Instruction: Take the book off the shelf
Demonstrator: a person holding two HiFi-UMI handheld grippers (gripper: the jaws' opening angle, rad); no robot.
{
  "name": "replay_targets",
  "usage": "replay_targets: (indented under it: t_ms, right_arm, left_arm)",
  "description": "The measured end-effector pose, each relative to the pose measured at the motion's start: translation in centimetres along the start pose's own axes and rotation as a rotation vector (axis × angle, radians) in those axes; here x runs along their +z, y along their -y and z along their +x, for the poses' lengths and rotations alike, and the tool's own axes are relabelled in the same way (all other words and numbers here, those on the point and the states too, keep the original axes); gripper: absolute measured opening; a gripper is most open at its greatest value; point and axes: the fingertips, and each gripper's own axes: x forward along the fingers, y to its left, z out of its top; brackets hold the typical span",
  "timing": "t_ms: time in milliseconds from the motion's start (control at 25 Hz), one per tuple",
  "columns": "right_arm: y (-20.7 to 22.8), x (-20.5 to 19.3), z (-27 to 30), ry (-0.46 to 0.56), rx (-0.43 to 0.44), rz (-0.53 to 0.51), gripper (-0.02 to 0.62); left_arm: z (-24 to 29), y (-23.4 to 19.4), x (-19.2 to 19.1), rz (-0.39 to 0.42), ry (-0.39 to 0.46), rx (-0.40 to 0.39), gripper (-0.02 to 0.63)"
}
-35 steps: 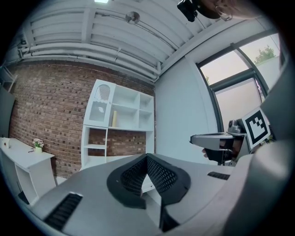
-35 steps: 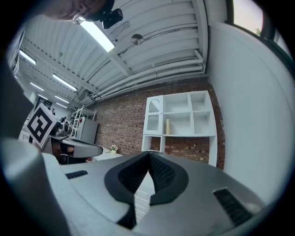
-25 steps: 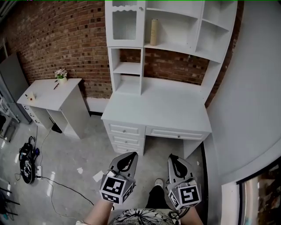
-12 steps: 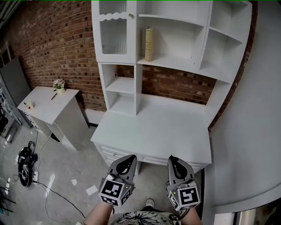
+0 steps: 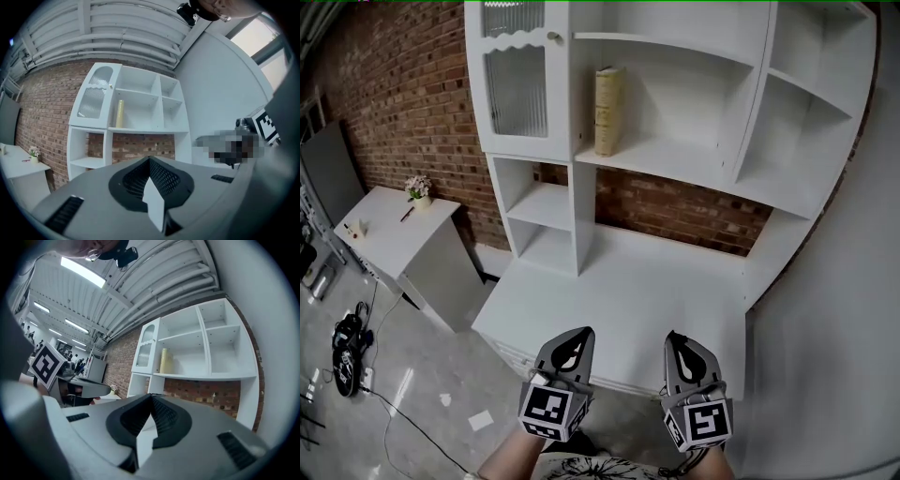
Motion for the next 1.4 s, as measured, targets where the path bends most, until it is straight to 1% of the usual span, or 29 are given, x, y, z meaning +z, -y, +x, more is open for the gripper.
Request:
replay_targets:
  t_ms: [80,160,440,560,640,760,840,960,1080,1160,1200,1240,1280,1400]
  right_arm:
    - [1.6,-0.1,2.3,0.000,-0.010,-0.004,0.002]
    - [2.9,-0.1,4.7,0.003,-0.019,-0.007,0.002]
    - [6.4,1.2,13.8,0.028,-0.074,-0.024,0.002]
    - [7.5,1.7,17.5,0.046,-0.101,-0.022,0.002]
    - [7.9,1.9,19.5,0.053,-0.114,-0.023,0.002]
    - [8.3,2.5,22.1,0.062,-0.116,-0.028,0.002]
    - [8.6,2.8,23.3,0.068,-0.105,-0.027,0.002]
    - [9.4,3.4,24.4,0.070,-0.105,-0.040,0.002]
    - [10.7,4.3,25.2,0.074,-0.116,-0.058,0.002]
    - [11.4,5.1,25.7,0.082,-0.118,-0.060,0.002]
    - [11.7,5.6,25.9,0.088,-0.117,-0.064,0.002]
    - [12.0,6.0,26.2,0.095,-0.116,-0.070,0.002]
    - [12.3,6.4,26.4,0.100,-0.114,-0.078,0.002]
    - [13.0,7.1,27.0,0.110,-0.108,-0.085,0.002]
  left_arm:
    - [2.5,-1.2,0.1,0.014,0.007,0.018,0.008]
    - [5.1,-2.7,0.3,0.004,0.013,0.013,0.008]
    - [14.2,-7.6,2.6,-0.012,0.066,-0.080,0.008]
    - [17.3,-9.8,3.7,-0.017,0.105,-0.116,0.008]
    - [19.0,-11.2,4.6,-0.004,0.121,-0.127,0.008]
    - [21.7,-13.4,6.0,0.030,0.121,-0.105,0.008]
    - [23.3,-14.4,6.7,0.043,0.104,-0.086,0.009]
    - [25.2,-15.0,8.1,0.050,0.077,-0.071,0.009]
    - [26.9,-15.3,10.2,0.039,0.081,-0.063,0.011]
    - [28.0,-15.5,11.7,0.033,0.093,-0.065,0.064]
    - [28.7,-15.7,12.5,0.032,0.098,-0.066,0.067]
    - [29.4,-16.0,13.3,0.028,0.102,-0.068,0.086]
    - [30.2,-16.2,14.0,0.022,0.104,-0.069,0.129]
    - [32.4,-16.9,15.5,-0.012,0.090,-0.072,0.205]
